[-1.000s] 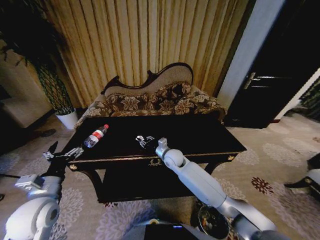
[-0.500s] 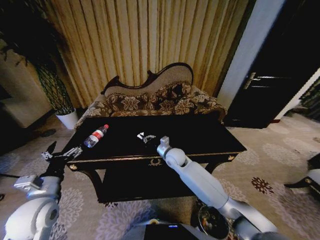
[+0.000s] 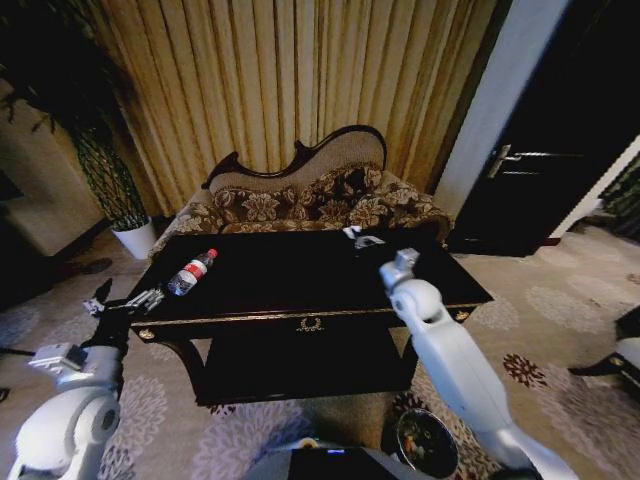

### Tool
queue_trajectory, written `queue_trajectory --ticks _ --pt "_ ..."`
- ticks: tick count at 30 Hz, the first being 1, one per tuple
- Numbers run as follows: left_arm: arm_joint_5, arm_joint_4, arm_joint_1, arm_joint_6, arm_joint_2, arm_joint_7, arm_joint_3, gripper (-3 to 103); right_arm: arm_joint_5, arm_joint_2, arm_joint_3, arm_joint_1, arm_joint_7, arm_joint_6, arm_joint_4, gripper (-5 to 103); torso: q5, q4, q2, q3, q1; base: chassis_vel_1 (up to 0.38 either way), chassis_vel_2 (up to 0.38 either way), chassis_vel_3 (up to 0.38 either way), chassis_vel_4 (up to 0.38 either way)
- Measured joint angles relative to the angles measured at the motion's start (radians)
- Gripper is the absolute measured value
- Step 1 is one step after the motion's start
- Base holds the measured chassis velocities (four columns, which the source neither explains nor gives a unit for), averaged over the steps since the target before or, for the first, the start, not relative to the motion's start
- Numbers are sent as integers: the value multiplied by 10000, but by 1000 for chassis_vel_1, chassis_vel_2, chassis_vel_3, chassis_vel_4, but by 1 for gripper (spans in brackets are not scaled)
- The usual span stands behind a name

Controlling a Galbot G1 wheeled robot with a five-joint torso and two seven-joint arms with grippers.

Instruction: Move to the front of the table and place the trash on the table into the trash bin.

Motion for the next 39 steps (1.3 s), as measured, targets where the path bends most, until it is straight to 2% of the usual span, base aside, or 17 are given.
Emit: queue_trajectory --ticks 9,23,39 --pt "-189 63 -44 0 239 34 47 100 301 -348 488 -1050 -2 113 918 0 -1 5 0 -1 0 0 0 0 0" --pt "-129 41 -320 375 146 55 378 100 -67 -2 302 -1796 -2 226 979 0 -2 5 -1 1 2 15 -18 -15 19" --pt "-90 -35 -189 367 131 97 331 100 -440 251 414 -2077 -2 473 860 0 0 4 0 -1 -2 121 -128 -126 129"
